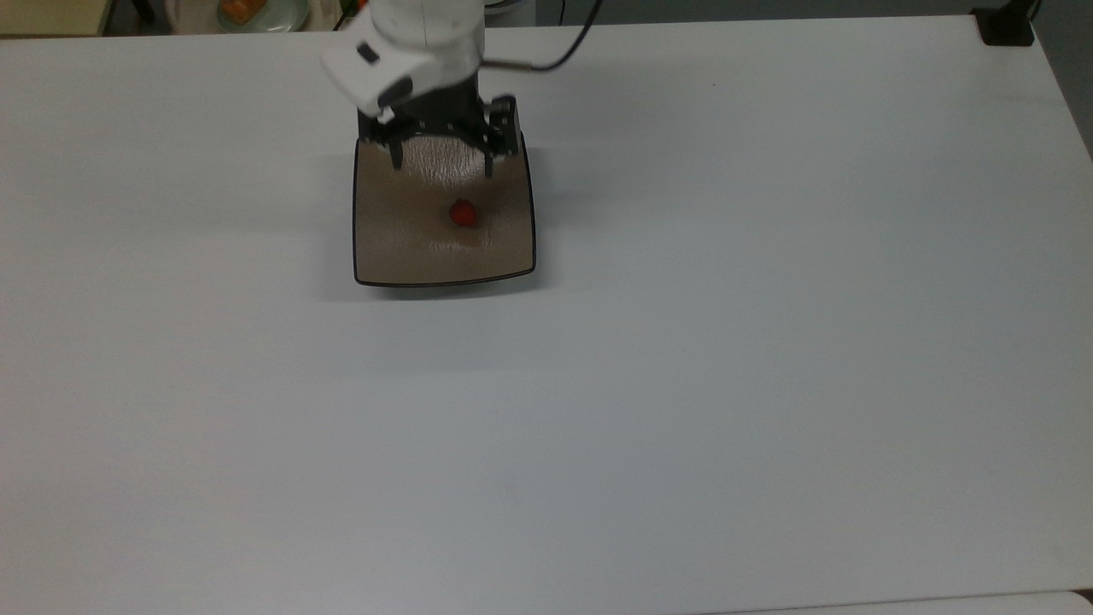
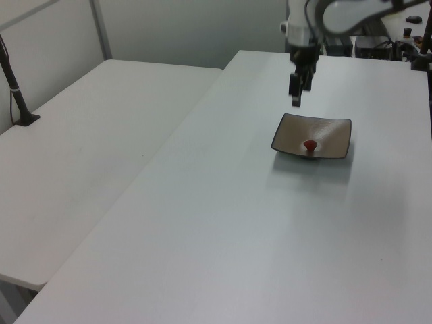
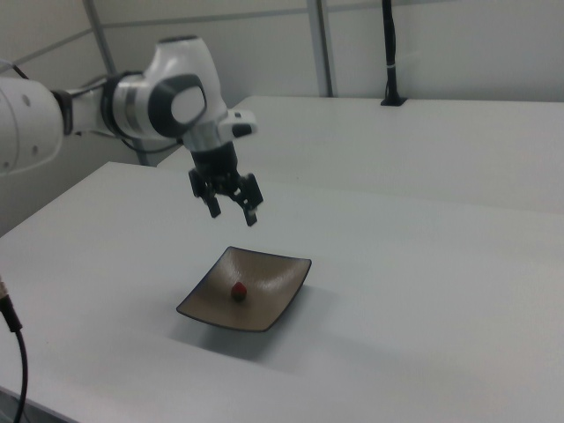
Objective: Strawberries on a ceramic plate
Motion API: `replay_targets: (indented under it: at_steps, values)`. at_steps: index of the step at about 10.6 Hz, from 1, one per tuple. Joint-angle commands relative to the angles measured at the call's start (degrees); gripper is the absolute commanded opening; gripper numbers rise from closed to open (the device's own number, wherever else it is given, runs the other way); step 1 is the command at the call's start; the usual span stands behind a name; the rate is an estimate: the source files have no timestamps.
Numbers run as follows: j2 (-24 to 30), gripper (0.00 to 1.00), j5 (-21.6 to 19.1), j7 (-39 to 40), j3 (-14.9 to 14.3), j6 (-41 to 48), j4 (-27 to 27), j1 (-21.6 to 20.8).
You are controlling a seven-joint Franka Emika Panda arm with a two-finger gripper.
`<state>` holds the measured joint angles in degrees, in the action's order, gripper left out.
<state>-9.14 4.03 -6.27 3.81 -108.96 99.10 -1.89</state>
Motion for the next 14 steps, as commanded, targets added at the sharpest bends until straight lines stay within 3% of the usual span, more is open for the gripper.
replay_targets:
  at_steps: [1, 7, 11, 12, 14]
  values:
    - [3.59, 1.00, -1.65, 0.38, -0.55, 8.82, -4.42, -1.18]
    - [11.24, 1.00, -5.52, 0.55, -1.17, 15.26, -3.74, -5.03]
    - [10.98, 1.00, -7.27, 3.80, -8.10, 10.96, -3.56, -9.97]
    - [10.90, 1.00, -9.81, 3.98, -8.20, 10.52, -3.73, -9.54]
    - [10.98, 1.00, -9.83, 3.90, -8.20, 8.76, -3.56, -9.53]
